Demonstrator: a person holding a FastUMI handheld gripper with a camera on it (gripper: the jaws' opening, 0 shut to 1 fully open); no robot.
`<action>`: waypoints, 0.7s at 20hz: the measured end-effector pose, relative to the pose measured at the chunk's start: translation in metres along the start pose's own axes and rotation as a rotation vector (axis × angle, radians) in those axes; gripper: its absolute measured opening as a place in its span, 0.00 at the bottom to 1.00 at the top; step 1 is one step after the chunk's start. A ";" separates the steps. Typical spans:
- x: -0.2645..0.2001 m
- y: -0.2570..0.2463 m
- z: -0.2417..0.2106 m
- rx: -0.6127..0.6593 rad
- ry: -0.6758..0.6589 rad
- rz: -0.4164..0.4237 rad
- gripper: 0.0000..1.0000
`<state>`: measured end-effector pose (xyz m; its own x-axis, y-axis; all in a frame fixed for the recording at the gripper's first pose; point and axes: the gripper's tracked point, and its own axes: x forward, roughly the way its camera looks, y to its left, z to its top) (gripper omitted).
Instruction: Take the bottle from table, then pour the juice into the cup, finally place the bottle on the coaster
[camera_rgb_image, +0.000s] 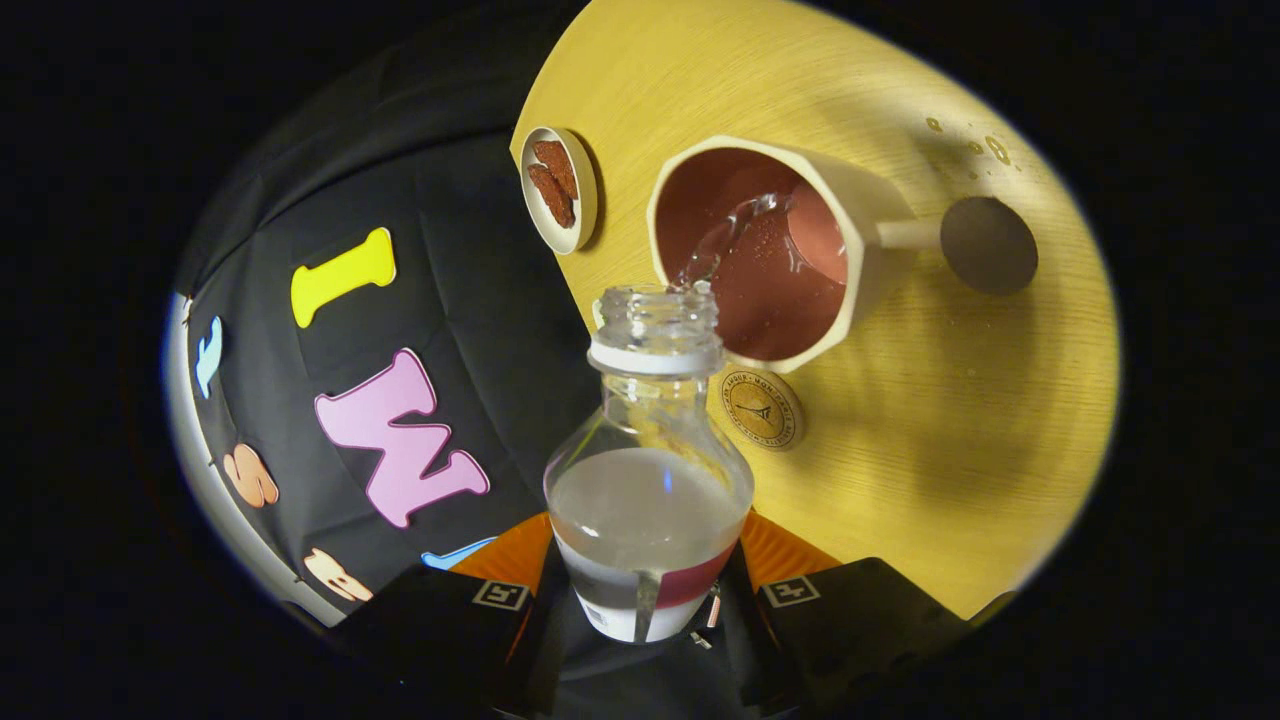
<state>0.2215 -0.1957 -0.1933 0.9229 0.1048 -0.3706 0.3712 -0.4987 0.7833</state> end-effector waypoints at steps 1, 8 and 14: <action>-0.001 0.002 -0.001 0.021 0.001 0.003 0.69; 0.002 0.012 -0.001 0.142 0.006 0.008 0.69; 0.002 0.020 -0.006 0.237 0.028 0.023 0.69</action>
<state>0.2313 -0.2003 -0.1755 0.9347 0.1133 -0.3370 0.3182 -0.6892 0.6509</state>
